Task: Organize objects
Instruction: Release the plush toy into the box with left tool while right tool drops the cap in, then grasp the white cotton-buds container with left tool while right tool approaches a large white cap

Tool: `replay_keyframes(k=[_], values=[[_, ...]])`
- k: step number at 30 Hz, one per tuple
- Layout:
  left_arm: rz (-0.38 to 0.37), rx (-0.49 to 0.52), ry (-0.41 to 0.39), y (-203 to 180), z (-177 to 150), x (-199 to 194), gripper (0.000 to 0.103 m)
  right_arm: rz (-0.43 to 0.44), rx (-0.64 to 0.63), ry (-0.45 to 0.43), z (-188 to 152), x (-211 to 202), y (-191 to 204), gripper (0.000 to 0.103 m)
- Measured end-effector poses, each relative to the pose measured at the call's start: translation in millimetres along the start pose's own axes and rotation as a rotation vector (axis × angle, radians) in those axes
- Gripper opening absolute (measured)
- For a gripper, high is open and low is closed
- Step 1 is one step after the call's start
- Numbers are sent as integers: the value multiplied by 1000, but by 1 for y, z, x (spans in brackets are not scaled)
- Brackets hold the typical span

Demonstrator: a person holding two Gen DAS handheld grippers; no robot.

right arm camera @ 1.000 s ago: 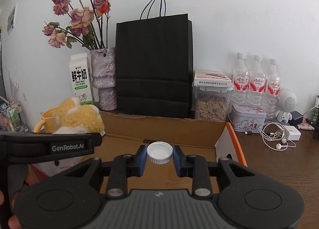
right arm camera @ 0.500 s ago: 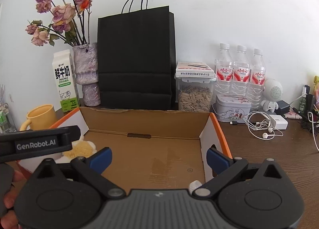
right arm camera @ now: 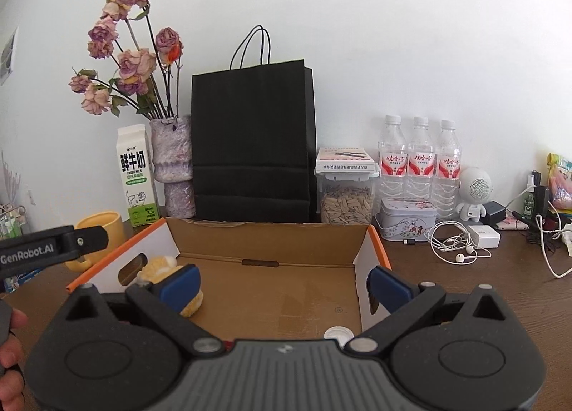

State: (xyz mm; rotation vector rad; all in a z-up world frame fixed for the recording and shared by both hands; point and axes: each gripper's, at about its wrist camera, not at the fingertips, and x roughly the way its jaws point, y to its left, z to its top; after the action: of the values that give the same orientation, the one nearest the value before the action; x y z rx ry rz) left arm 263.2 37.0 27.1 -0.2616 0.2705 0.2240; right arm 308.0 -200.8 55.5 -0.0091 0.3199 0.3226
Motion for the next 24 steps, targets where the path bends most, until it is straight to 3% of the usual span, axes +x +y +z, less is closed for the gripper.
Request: replay_keyframes(k=[4, 11, 17, 24], values=[[4, 33, 2, 10, -14, -31, 103, 17, 14, -40, -13, -40, 0, 103], [-27, 72, 50, 28, -30, -89, 103, -34, -27, -41, -46, -105, 13, 103], [-36, 103, 84, 47, -41, -128, 103, -9, -19, 21, -76, -147, 18, 103], [-69, 131, 201, 59, -66, -152, 103, -16, -13, 104, -110, -182, 12, 103]])
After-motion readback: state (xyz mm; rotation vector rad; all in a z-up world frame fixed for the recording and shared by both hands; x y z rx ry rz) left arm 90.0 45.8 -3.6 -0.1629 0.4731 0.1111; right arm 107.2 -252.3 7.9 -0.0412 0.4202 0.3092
